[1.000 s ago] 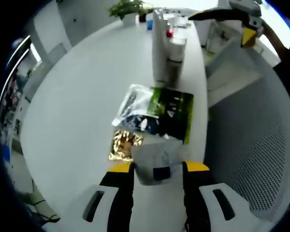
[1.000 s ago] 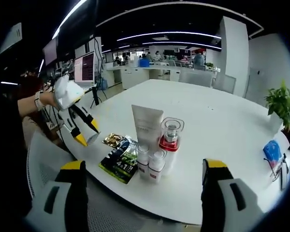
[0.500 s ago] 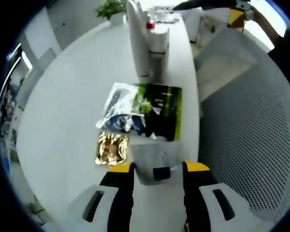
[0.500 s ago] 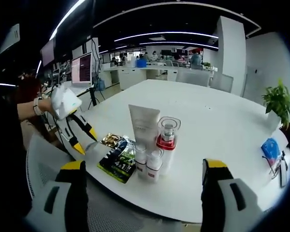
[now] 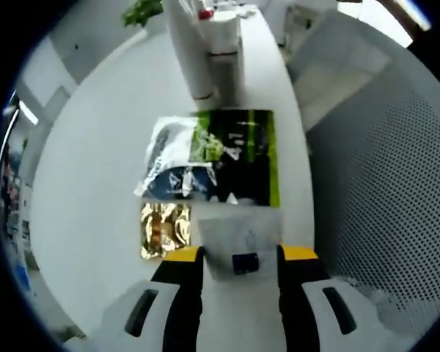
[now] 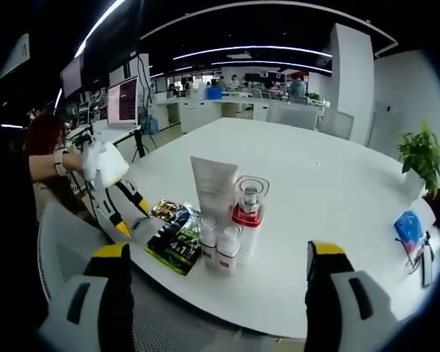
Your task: Arrange the skincare products in the storage area until every visible bottle or jar stands upright without overlapping.
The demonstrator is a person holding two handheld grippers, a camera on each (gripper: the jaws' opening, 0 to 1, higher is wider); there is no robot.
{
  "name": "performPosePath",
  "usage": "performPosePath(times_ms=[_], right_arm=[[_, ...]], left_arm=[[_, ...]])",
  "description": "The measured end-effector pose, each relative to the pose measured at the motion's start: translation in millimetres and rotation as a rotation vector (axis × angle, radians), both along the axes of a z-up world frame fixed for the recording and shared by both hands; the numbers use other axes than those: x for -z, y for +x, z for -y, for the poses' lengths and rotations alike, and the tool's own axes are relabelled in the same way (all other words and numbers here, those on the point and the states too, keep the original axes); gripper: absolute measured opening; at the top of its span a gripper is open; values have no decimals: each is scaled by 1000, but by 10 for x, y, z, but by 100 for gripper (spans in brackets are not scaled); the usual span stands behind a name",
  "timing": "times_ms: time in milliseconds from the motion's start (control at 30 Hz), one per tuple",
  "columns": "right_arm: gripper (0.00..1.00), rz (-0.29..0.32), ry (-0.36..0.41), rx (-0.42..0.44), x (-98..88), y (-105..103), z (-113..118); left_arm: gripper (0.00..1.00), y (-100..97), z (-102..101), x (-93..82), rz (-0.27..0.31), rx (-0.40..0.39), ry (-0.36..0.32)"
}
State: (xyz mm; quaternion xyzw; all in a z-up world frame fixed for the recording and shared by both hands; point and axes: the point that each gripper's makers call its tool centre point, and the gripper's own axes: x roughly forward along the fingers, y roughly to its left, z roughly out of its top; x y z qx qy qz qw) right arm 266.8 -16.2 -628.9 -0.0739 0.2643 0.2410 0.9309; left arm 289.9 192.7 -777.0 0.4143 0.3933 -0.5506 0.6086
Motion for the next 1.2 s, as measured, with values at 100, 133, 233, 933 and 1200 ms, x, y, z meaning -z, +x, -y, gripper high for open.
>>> performPosePath(times_ms=[100, 133, 233, 933, 1200], right_arm=[[100, -4, 5, 7, 16, 8, 6], [100, -6, 7, 8, 24, 7, 6], [100, -12, 8, 10, 45, 1, 5], [100, -29, 9, 37, 77, 20, 81], [100, -30, 15, 45, 81, 26, 88]], left_arm=[[37, 5, 24, -1, -5, 11, -6], [37, 6, 33, 1, -6, 12, -7], [37, 10, 44, 9, -5, 29, -3], [37, 38, 74, 80, -70, 68, 9], [37, 67, 104, 74, -67, 87, 14]])
